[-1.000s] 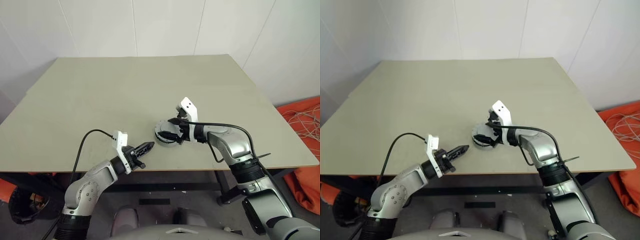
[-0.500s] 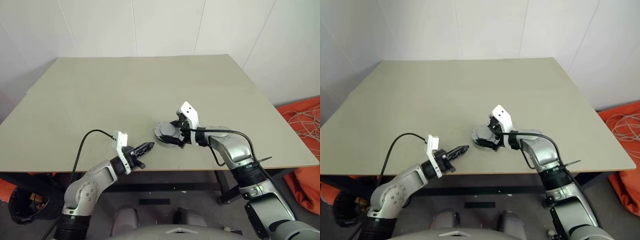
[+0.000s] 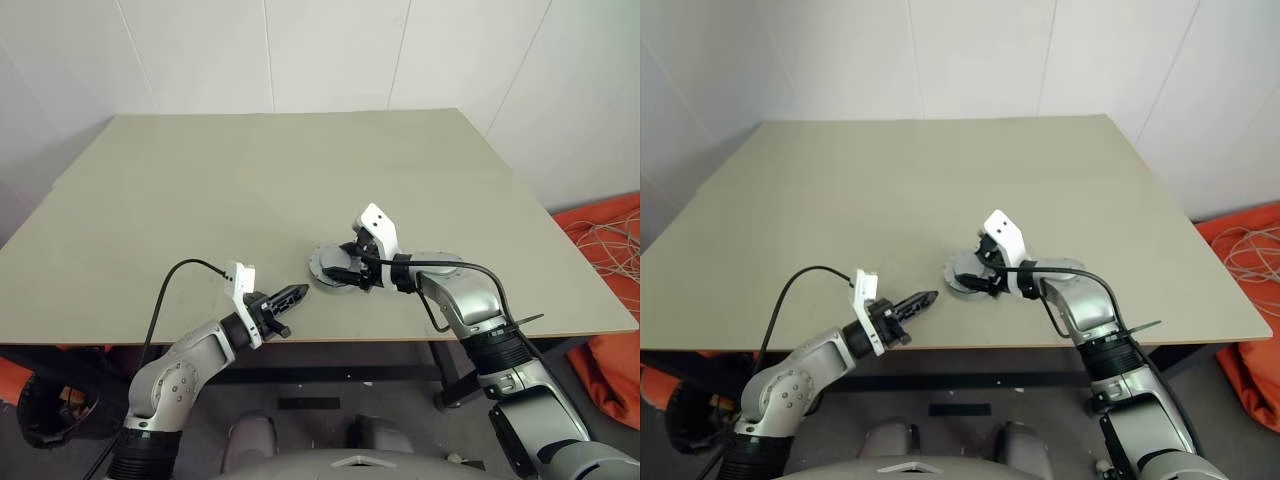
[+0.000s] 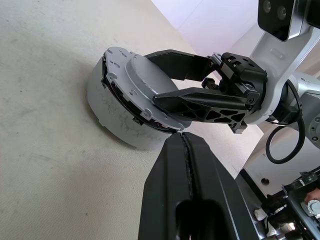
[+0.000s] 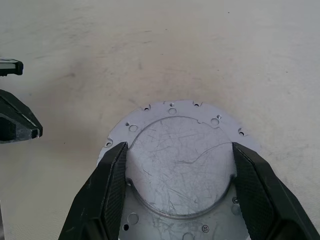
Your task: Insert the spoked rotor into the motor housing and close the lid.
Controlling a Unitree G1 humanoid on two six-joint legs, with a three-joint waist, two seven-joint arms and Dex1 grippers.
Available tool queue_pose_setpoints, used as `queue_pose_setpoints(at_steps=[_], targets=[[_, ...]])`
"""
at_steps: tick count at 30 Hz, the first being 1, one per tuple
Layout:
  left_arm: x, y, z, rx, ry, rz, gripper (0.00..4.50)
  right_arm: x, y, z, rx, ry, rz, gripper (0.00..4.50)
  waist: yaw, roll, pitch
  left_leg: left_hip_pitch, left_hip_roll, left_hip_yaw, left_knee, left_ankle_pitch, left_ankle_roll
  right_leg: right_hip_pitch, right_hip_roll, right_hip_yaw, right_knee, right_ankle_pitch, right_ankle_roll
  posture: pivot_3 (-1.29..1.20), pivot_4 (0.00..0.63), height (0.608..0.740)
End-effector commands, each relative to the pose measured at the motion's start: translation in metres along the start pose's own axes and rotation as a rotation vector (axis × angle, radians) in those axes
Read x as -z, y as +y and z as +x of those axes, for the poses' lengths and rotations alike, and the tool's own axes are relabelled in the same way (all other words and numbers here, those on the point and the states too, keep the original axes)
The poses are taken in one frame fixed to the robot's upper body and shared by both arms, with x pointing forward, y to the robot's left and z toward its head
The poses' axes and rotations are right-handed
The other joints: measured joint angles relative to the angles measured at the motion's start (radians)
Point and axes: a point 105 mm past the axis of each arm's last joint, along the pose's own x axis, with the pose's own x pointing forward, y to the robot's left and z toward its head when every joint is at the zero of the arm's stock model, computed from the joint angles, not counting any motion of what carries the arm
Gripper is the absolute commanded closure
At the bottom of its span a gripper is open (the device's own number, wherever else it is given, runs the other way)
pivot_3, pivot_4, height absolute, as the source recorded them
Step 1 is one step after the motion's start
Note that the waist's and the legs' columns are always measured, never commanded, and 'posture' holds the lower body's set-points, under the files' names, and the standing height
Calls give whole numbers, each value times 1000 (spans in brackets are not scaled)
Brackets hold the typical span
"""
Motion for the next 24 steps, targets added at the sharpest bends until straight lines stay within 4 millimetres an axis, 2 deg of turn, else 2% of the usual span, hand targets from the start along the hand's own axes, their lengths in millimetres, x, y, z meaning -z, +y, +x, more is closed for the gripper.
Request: queue_pose_setpoints(at_steps=[1, 14, 24], targets=[[-12, -8, 1, 36, -38, 31, 4500, -11, 0, -2, -7, -38, -33, 1389, 0, 0, 0, 0, 0, 0, 0, 0, 0, 0, 0, 0, 0, 0, 0, 0, 0, 740], [-12, -9, 1, 33, -40, 31, 4500, -2, -1, 3, 20, 40, -99, 1389, 0, 0, 0, 0, 0, 0, -1, -1, 2, 1, 0, 0, -1, 0, 0, 0, 0, 740], [-12, -9, 1, 33, -40, 31, 4500, 6, -4, -1, 11, 125, -142, 1389, 0, 0, 0, 1, 0, 0, -1, -2, 3, 1, 0, 0, -2, 0, 0, 0, 0, 740]])
